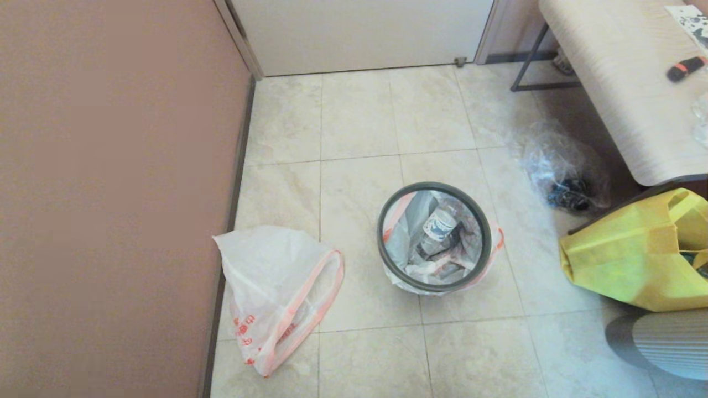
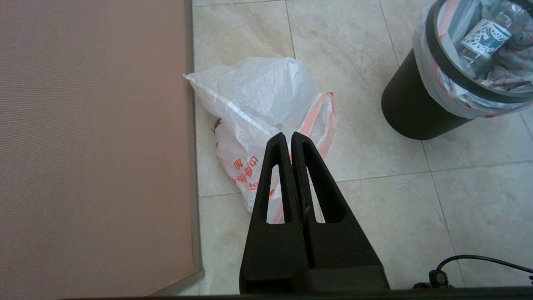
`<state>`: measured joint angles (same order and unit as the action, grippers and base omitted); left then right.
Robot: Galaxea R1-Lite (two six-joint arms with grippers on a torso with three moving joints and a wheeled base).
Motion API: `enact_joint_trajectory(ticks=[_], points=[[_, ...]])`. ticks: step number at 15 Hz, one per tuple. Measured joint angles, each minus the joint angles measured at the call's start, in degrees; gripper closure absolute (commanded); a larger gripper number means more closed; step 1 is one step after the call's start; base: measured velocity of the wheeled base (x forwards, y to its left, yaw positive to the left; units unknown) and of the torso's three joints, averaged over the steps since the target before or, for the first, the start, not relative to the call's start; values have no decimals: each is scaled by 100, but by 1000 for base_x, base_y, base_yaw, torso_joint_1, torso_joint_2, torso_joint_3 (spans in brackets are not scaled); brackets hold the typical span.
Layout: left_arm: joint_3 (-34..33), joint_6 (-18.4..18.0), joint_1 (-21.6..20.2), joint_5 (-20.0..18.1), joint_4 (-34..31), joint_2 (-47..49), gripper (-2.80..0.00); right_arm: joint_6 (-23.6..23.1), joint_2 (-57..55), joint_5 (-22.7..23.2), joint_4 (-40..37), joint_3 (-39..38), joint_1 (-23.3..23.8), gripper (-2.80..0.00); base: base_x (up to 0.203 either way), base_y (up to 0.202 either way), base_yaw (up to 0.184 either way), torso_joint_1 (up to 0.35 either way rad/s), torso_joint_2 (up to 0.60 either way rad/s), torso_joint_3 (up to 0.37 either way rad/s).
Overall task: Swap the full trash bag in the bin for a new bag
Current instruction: Place the trash can ring on the floor
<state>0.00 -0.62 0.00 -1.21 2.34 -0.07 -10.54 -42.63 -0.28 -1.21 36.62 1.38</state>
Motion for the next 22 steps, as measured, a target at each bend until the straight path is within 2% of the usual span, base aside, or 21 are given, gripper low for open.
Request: enact_joint_trajectory(ticks=[6, 11, 12, 14, 17, 20, 22], points=[[0, 1, 0, 0, 0, 0, 0, -141, -2784, -815, 496, 1246, -120, 0, 0, 0, 0, 0, 0, 0], [0, 0, 0, -2, 0, 0, 0, -1, -4703, -1179, 1215, 1718, -785, 0, 0, 0, 0, 0, 0, 0], [0, 0, 0, -2, 0, 0, 0, 47, -5053, -1255, 1312, 1850, -950, -280, 0, 0, 0, 0, 0, 0], [0, -1, 0, -2, -2, 0, 0, 169, -5694, -1429, 1386, 2124, -1333, -280, 0, 0, 0, 0, 0, 0], [0, 0, 0, -1, -2, 0, 0, 618, -6533, -1630, 1398, 2618, -1831, -280, 0, 0, 0, 0, 0, 0], [0, 0, 0, 0, 0, 0, 0, 752, -7227, -2006, 1428, 3193, -1931, -280, 0, 0, 0, 0, 0, 0], [0, 0, 0, 0, 0, 0, 0, 766, -7538, -2042, 1442, 3485, -1920, -280, 0, 0, 0, 0, 0, 0]])
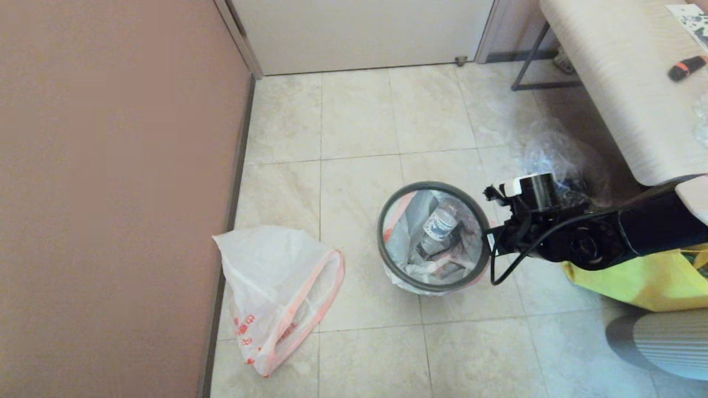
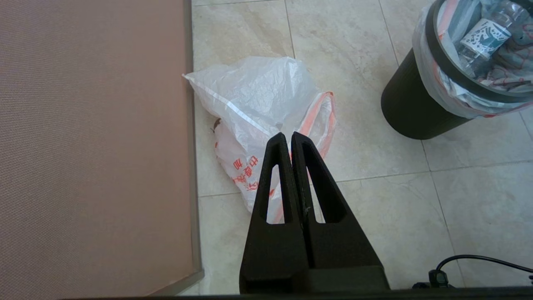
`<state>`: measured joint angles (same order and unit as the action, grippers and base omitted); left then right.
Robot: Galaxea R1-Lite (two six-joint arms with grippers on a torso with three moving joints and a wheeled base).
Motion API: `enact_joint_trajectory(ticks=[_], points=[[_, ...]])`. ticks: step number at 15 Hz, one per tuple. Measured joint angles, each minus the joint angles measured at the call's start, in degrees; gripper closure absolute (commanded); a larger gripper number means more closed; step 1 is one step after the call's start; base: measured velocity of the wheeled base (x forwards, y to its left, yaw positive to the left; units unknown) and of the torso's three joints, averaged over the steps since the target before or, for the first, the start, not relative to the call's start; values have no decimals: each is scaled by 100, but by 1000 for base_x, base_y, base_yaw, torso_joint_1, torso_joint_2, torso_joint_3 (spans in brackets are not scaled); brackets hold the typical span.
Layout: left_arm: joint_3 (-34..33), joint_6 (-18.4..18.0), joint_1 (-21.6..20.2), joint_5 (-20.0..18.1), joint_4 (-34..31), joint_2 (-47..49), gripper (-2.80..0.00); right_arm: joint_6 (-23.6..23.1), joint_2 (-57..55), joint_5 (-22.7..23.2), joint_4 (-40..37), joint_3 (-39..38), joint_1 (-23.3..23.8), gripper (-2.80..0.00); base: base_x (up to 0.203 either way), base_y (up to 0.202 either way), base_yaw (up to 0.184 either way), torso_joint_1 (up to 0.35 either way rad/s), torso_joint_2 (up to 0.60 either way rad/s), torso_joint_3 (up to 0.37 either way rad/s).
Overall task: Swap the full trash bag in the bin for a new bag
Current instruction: Place the trash can ring on the floor
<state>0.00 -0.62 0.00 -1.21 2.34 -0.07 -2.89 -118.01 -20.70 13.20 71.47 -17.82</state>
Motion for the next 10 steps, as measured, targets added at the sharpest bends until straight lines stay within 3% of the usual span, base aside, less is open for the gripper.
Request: enact_joint_trajectory(ticks=[6, 7, 10], points=[[0, -3, 0, -2, 0, 0, 0, 5, -602, 0, 0, 640, -1, -280, 0, 0, 0, 0, 0, 0], [0, 0, 0, 0, -2, 0, 0, 5, -658, 0, 3, 698, -1, 0, 0, 0, 0, 0, 0, 0], [0, 3, 0, 0, -2, 0, 0, -5, -748, -9, 7, 847, -15, 0, 0, 0, 0, 0, 0, 0]])
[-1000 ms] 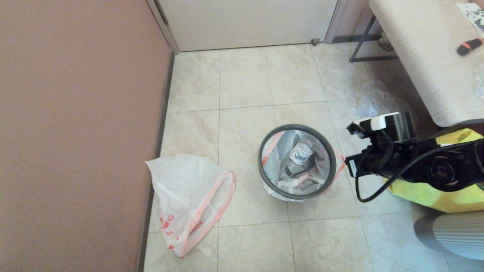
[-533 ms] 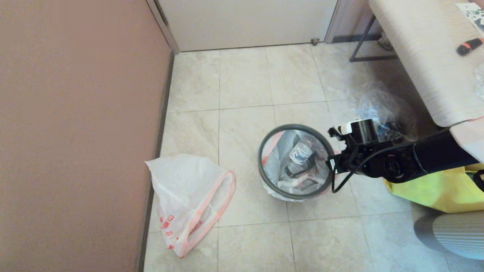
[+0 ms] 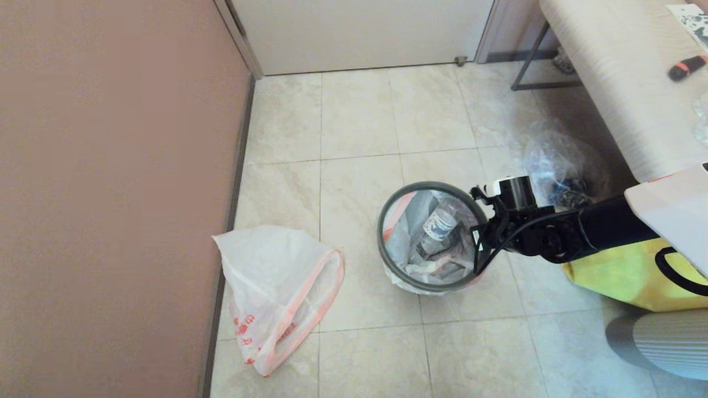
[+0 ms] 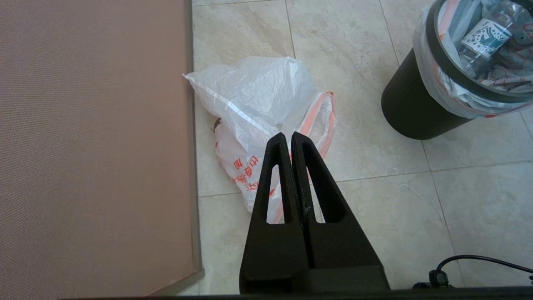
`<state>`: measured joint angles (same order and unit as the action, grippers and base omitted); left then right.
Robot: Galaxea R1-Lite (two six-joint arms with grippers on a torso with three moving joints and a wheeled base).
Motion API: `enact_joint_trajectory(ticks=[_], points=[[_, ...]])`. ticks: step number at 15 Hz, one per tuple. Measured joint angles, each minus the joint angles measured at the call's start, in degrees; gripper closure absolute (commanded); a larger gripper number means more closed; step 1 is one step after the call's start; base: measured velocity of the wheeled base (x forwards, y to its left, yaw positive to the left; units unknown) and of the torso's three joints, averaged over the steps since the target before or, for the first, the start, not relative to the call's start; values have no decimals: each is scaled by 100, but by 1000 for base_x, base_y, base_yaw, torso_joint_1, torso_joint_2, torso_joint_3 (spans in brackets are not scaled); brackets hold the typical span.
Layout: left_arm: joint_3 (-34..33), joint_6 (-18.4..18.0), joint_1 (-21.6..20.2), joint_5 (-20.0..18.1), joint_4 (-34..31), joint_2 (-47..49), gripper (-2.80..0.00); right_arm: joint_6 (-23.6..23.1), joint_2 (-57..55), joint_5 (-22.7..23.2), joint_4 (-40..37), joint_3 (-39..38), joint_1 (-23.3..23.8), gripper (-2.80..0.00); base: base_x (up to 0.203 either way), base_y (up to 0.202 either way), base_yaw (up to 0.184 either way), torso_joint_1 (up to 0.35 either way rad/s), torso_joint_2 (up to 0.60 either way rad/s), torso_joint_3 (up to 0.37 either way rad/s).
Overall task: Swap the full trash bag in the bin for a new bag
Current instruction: Place the trash can ring on the floor
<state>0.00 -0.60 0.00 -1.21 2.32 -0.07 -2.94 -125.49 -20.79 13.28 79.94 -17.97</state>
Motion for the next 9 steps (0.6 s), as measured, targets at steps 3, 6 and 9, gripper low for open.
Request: enact_joint_trajectory(ticks=[3, 6, 9], points=[[0, -2, 0, -2, 2, 0, 0, -1, 0, -134, -13, 38, -8, 0, 0, 0, 0, 0, 0, 0], [0, -2, 0, -2, 2, 0, 0, 7, 2, -229, -22, 30, -62, 0, 0, 0, 0, 0, 0, 0], [0, -2, 0, 0, 2, 0, 0, 10, 24, -369, -51, 7, -146, 0, 0, 0, 0, 0, 0, 0]])
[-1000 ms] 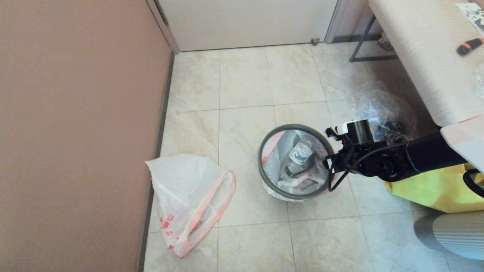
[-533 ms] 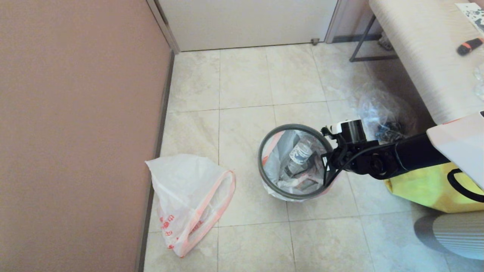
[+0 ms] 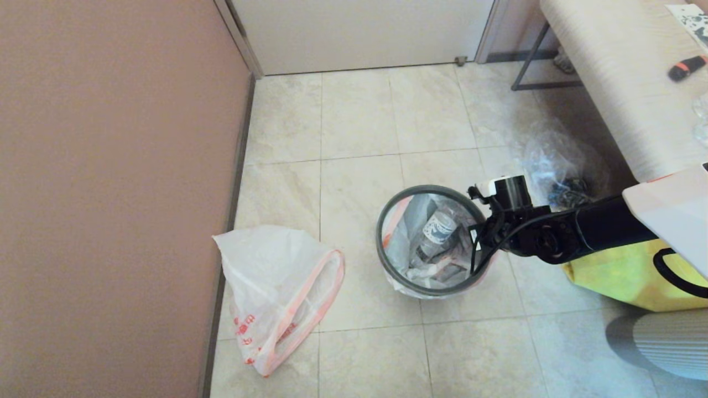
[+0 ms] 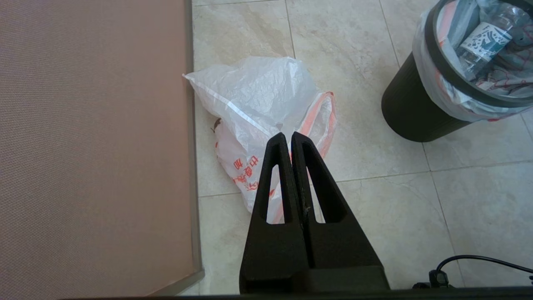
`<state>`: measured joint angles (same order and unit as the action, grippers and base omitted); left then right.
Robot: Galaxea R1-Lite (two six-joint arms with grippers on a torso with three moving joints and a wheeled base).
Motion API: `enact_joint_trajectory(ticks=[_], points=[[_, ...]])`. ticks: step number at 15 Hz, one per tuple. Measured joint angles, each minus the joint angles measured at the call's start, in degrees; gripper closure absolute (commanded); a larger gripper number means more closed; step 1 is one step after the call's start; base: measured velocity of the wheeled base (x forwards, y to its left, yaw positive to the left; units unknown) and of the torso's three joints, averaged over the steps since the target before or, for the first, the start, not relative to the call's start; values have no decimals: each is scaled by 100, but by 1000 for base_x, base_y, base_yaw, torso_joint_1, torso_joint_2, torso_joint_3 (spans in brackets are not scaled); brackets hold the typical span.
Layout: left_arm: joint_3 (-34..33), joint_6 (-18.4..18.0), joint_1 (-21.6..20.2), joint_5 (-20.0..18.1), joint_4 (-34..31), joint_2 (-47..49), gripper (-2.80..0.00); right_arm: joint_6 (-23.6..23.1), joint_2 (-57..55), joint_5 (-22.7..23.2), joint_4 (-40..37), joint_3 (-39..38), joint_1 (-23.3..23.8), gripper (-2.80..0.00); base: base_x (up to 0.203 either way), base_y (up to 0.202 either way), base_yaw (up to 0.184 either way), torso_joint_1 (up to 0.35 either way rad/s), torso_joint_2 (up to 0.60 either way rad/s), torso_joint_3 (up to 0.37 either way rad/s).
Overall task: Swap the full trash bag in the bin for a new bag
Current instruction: Place the trash can ring on the floor
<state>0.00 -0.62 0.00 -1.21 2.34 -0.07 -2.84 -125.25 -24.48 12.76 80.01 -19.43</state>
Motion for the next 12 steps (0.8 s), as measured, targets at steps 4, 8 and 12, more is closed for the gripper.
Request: enact_joint_trajectory(ticks=[4, 8, 12], points=[[0, 0, 0, 0, -1, 0, 0, 6, 167, -51, -28, -94, -139, 0, 0, 0, 0, 0, 0, 0], [0, 1, 0, 1, 0, 0, 0, 0, 391, -68, -21, -214, -171, 0, 0, 0, 0, 0, 0, 0], [0, 0, 0, 0, 0, 0, 0, 10, 556, -25, -55, -217, -364, 0, 0, 0, 0, 0, 0, 0]])
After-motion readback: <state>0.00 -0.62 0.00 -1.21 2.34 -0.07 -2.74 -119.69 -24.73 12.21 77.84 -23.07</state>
